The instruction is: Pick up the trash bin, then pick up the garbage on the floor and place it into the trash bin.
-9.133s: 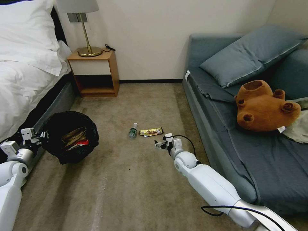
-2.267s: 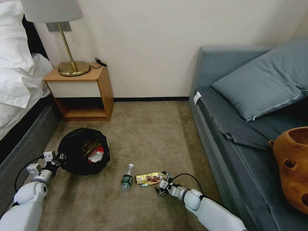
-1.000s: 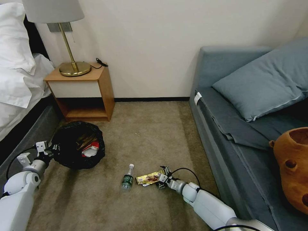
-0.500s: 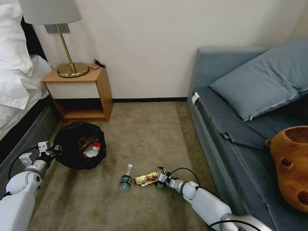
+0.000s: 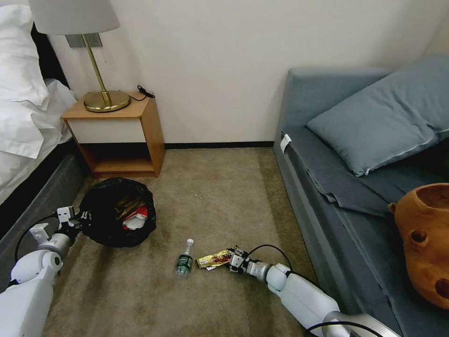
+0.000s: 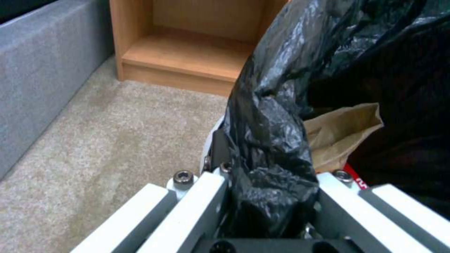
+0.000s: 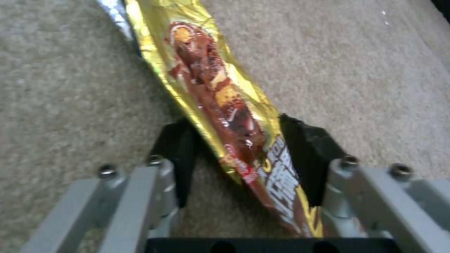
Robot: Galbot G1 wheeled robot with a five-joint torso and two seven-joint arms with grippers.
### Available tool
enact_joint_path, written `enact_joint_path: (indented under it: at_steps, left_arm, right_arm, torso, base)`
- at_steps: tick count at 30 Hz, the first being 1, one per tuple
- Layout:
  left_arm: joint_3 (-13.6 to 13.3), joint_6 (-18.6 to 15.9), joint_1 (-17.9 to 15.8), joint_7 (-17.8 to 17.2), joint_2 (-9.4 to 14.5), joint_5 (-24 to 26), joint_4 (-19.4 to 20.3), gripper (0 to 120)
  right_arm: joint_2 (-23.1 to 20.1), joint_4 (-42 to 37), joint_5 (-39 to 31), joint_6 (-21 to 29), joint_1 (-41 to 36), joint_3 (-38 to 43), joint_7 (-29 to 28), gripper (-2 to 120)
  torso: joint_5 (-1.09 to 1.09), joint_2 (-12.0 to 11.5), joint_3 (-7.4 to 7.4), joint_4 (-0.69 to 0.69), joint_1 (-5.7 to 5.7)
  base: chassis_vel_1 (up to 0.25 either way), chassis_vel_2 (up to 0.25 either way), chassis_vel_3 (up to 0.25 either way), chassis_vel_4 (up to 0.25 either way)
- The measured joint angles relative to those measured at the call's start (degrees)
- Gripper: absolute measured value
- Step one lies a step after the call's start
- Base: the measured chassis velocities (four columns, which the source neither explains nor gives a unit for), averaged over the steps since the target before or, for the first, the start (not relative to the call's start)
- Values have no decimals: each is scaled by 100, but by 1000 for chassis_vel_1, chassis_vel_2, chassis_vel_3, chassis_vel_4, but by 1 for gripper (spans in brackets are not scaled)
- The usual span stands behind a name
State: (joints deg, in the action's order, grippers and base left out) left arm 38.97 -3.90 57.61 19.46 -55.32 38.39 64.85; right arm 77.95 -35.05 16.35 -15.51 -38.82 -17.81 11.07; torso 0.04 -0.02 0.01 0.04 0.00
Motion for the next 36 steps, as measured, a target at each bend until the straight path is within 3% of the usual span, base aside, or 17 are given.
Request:
enact_joint_path:
  at_steps: [4, 6, 10, 11, 36]
  left_arm:
    - [0, -5, -1, 0, -15, -24, 16, 1]
    - [0, -6, -3, 0, -20, -30, 17, 1]
    - [2, -28, -19, -3, -62, -76, 49, 1]
    - [2, -46, -23, 1, -70, -88, 69, 1]
    - [-102, -271, -50, -78, -138, -176, 409, 1]
  right_arm:
    - [-106, -195, -52, 2, -30, -50, 34, 27]
    - [-125, -231, -64, 3, -33, -58, 38, 25]
    - [-248, -394, -151, 63, -28, -58, 20, 5]
    - [-281, -440, -158, 66, -32, -60, 35, 1]
    - [-997, -1824, -769, -82, 199, -3, 179, 0]
  torso:
    - [3, -2, 3, 4, 1]
    - [4, -2, 4, 4, 1]
    - [-7, -3, 3, -5, 1]
    - [-1, -3, 3, -5, 1]
    - [-4, 0, -1, -5, 1]
  base:
    - [0, 0, 0, 0]
    - [0, 0, 0, 0]
    - [0, 0, 0, 0]
    - [0, 0, 0, 0]
    - [0, 0, 0, 0]
